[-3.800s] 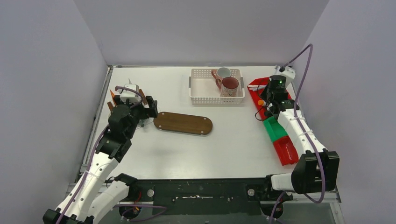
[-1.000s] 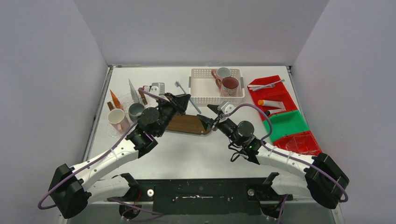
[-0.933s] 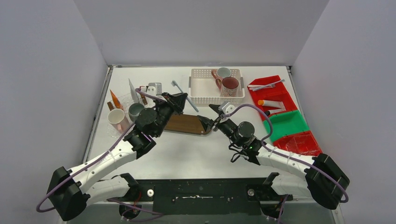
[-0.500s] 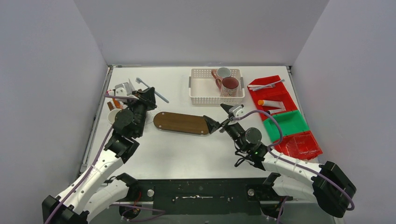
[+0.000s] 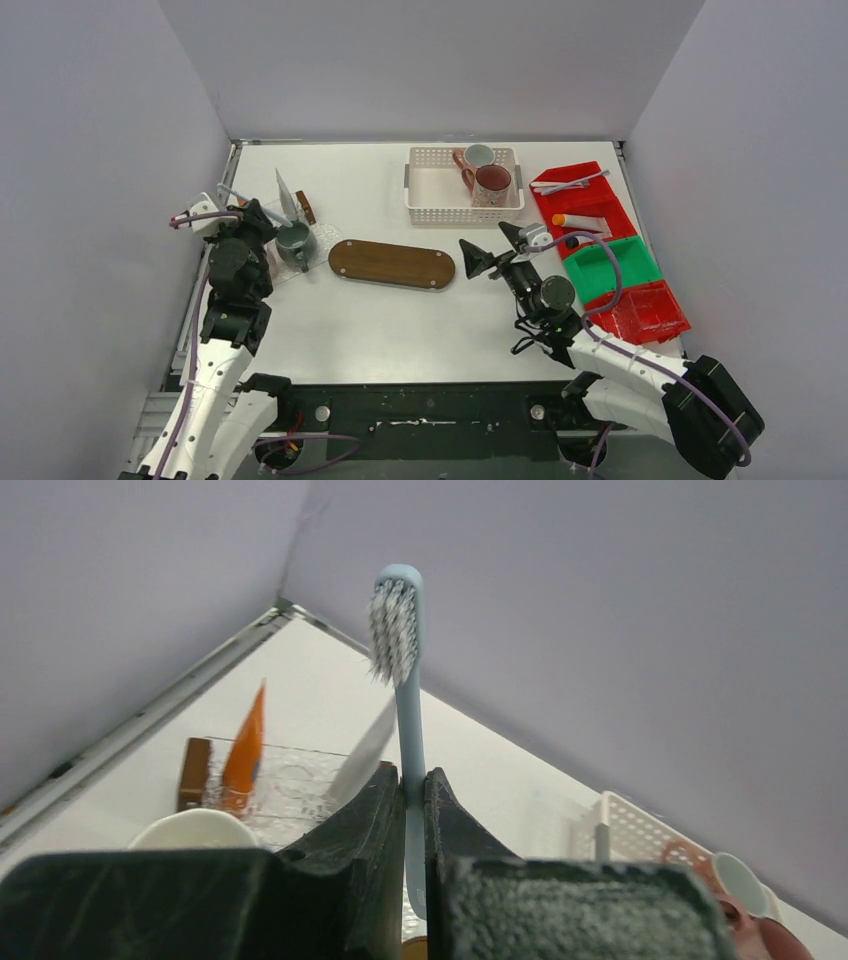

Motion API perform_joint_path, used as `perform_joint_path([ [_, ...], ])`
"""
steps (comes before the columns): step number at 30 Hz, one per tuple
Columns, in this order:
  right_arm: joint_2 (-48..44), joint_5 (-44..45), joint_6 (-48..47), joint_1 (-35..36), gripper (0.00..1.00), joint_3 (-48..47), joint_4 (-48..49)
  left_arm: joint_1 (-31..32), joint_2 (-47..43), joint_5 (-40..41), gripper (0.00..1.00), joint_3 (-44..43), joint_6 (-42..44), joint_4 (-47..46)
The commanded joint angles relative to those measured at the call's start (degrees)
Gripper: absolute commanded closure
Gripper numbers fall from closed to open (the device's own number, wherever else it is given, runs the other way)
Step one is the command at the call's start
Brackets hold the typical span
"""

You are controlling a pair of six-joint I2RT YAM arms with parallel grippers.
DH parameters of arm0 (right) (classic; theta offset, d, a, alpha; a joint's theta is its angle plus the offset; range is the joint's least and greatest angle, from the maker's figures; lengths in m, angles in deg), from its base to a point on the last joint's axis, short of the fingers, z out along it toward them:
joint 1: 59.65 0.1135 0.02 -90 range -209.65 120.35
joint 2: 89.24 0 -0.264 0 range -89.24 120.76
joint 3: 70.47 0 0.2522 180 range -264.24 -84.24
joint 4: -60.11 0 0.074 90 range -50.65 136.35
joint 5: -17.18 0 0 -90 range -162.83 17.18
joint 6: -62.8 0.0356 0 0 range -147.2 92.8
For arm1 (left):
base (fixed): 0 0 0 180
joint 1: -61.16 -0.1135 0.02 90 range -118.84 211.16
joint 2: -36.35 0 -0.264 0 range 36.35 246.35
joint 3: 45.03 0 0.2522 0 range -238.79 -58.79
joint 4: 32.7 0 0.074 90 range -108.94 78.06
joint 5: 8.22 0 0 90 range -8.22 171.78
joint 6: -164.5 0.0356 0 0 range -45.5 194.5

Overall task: Prepare toiletry sets of a toothbrush and toothpaste on the tray
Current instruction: Pick up the toothbrush from the storage box, then place the toothbrush in the cup.

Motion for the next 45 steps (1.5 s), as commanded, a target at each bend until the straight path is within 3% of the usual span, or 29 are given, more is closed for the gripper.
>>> perform_joint_path([
  [1,-1.0,-1.5,5.3,-3.7,0.00,1.9,8.4,-4.8,-0.9,2.6,1.00,0.5,3.3,1.5],
  [11,-0.7,-2.8,5.4,-4.5,0.00,4.7,11.7,-15.6,2.7,3.3,1.00,4.9,4.9,-2.2],
  [25,1.1,-3.1,6.1,-4.8,0.00,7.4,16.1,-20.8,10.4,-0.2,1.00,9.6,6.6,-15.3],
  [36,1.2,-2.8,6.1,-5.1,0.00,7.8,16.7,-21.6,17.3,-3.7,1.00,10.3,4.8,-17.1],
  [45,-1.3,0.2,5.5,-5.3,0.00,8.0,14.6,-21.6,18.2,-3.9,0.79,10.0,1.6,-14.6],
])
